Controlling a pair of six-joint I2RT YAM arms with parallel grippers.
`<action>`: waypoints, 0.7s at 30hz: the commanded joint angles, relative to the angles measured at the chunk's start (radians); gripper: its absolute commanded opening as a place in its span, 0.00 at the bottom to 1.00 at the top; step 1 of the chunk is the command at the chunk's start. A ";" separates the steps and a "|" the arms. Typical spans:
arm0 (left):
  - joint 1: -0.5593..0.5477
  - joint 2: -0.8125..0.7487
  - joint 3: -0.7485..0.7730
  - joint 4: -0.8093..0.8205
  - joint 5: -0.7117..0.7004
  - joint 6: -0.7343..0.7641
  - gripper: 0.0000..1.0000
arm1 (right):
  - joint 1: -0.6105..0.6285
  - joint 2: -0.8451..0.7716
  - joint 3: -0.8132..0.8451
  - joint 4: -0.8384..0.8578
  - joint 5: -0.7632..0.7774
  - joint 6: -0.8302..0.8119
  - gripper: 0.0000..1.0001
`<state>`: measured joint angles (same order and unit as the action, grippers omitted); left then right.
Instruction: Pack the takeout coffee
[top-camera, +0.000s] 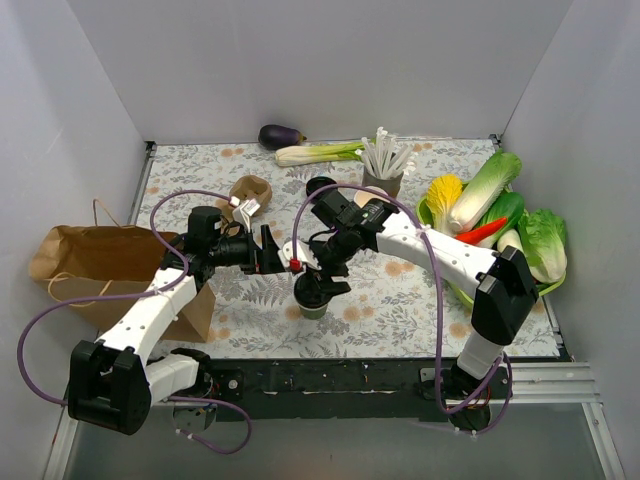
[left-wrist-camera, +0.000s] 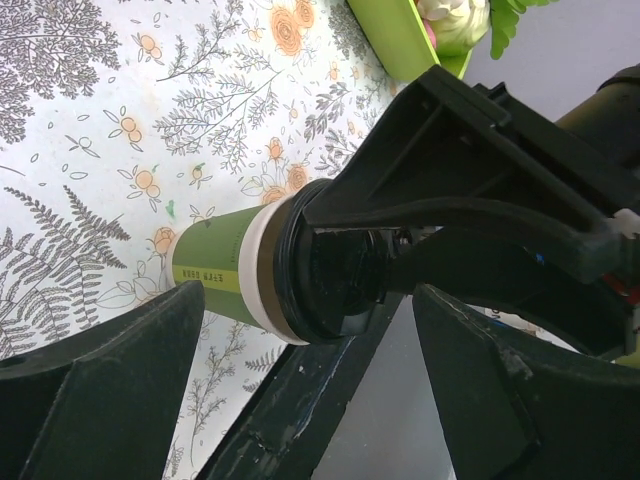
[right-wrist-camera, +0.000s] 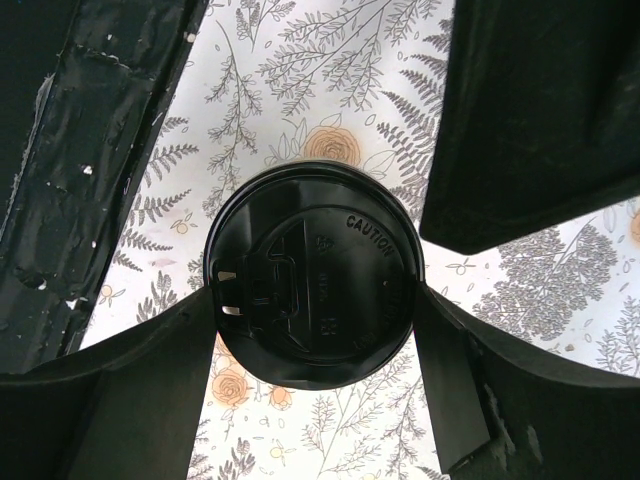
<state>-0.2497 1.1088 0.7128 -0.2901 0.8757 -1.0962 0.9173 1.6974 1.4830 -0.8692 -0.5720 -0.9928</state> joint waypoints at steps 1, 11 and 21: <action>0.004 -0.015 -0.013 0.026 0.042 0.012 0.85 | -0.003 -0.018 -0.021 -0.008 -0.019 0.011 0.75; -0.022 0.008 0.105 -0.078 -0.078 0.133 0.84 | -0.003 -0.030 -0.061 0.019 -0.012 0.031 0.75; -0.022 0.003 0.131 -0.193 -0.118 0.179 0.83 | -0.003 -0.010 -0.027 0.035 -0.002 0.048 0.75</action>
<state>-0.2680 1.1301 0.8242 -0.4469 0.7910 -0.9432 0.9173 1.6966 1.4319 -0.8371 -0.5713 -0.9623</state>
